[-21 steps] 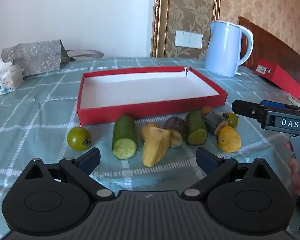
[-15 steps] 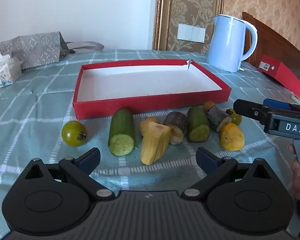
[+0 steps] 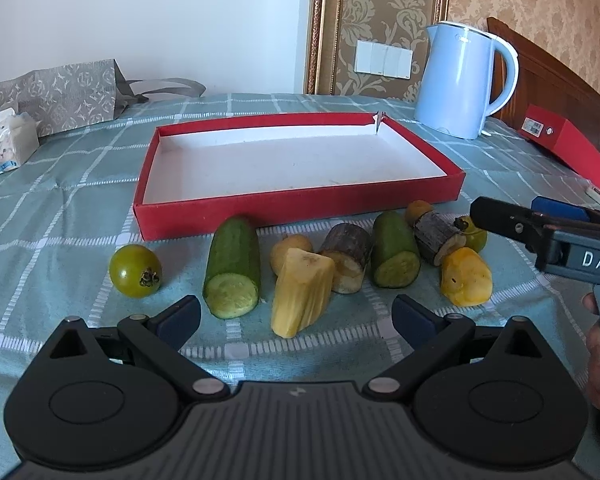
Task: Organize fruits
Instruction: 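Move the left gripper toward the pale yellow fruit chunk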
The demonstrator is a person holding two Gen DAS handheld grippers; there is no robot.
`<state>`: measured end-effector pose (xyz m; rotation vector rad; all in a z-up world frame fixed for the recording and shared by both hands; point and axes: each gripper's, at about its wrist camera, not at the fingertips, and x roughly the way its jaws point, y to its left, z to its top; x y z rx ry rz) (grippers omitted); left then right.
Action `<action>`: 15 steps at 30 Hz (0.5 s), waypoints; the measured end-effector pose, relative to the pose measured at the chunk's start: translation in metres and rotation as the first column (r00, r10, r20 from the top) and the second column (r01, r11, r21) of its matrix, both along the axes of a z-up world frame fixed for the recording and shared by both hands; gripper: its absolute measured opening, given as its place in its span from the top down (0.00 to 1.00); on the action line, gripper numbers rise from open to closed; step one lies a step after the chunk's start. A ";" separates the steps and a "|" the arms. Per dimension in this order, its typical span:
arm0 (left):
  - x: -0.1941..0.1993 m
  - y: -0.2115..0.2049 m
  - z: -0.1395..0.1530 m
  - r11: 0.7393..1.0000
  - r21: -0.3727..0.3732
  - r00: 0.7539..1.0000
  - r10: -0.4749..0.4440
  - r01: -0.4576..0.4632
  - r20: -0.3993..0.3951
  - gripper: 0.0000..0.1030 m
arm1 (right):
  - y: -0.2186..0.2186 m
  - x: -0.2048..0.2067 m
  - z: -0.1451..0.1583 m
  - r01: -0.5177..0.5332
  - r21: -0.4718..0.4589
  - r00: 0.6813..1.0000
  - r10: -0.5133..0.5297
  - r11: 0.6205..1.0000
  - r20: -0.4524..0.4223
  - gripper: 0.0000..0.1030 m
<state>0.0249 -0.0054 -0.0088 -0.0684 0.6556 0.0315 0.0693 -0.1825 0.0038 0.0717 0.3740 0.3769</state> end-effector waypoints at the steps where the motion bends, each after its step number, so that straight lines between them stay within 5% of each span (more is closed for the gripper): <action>1: 0.000 -0.001 0.000 1.000 -0.001 1.000 0.000 0.000 0.002 0.01 | -0.001 0.000 0.000 0.003 0.004 1.000 -0.003 1.000 -0.001 0.00; 15: 0.006 -0.011 -0.005 1.000 0.027 1.000 -0.012 0.012 0.000 0.01 | -0.007 -0.001 0.002 0.015 0.033 1.000 -0.016 0.999 0.013 0.00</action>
